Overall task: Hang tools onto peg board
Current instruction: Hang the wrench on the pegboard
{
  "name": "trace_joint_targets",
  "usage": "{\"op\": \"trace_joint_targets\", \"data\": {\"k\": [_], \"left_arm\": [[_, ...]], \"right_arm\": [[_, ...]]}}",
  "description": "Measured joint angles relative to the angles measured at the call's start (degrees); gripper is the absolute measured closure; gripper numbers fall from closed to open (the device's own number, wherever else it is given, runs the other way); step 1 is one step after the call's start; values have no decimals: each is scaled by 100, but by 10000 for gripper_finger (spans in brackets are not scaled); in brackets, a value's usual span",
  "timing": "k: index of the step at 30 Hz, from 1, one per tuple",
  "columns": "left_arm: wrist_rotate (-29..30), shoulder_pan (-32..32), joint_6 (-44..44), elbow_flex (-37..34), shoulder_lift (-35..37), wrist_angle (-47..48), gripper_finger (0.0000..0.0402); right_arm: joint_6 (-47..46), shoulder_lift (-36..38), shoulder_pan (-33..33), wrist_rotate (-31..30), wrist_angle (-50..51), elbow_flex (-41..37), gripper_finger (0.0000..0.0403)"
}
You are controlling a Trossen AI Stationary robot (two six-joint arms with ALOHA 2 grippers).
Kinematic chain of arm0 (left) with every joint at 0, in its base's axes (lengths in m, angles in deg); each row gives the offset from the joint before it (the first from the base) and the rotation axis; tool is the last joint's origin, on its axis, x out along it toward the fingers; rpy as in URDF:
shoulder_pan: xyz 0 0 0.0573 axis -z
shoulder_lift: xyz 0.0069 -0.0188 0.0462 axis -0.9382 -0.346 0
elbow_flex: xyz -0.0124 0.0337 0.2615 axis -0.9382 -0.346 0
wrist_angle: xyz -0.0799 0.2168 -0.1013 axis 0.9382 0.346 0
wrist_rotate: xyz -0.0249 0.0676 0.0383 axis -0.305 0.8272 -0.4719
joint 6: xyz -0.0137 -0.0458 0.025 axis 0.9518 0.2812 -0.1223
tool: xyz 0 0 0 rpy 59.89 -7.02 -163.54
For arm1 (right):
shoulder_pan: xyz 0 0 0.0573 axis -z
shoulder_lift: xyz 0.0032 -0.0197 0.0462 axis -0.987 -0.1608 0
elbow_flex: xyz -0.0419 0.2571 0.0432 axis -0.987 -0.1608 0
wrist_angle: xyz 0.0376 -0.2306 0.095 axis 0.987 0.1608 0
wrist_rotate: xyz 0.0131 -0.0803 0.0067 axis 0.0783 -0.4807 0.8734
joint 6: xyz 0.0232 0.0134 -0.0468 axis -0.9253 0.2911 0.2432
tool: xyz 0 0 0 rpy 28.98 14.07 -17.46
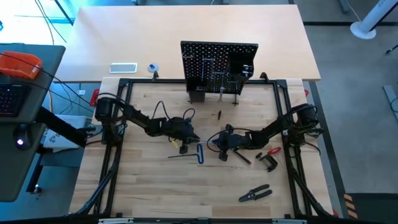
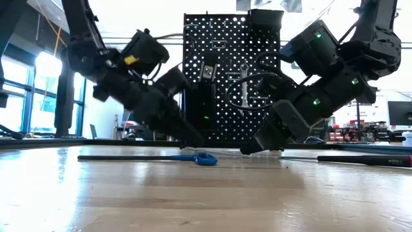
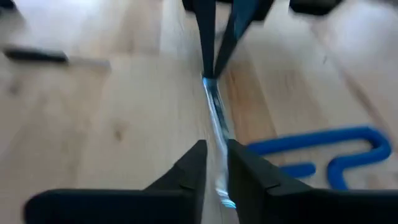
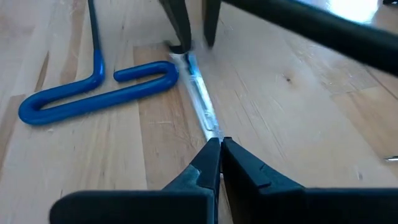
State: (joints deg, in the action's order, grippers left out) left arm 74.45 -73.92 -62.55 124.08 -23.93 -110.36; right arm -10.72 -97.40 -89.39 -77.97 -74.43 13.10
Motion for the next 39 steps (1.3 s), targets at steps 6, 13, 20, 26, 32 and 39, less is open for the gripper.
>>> {"op": "trace_joint_targets", "data": {"k": [6,13,20,26,32,39], "left_arm": [[25,12,-118,11,190,70,282],[-25,11,22,31,127,84,224],[-412,-51,288,387,129,1096,214],[-158,64,47,631,133,1714,215],[172,17,43,649,133,1652,215],[228,-24,-16,649,136,1696,215]], "right_arm": [[54,-9,-1,-56,-100,-20,387],[70,-11,0,-67,-142,-24,387],[70,-17,0,-71,-196,-29,387],[87,-26,2,-95,-344,-35,387],[90,-28,6,-110,-415,-35,387],[57,-28,61,-227,-449,-33,387]]}}
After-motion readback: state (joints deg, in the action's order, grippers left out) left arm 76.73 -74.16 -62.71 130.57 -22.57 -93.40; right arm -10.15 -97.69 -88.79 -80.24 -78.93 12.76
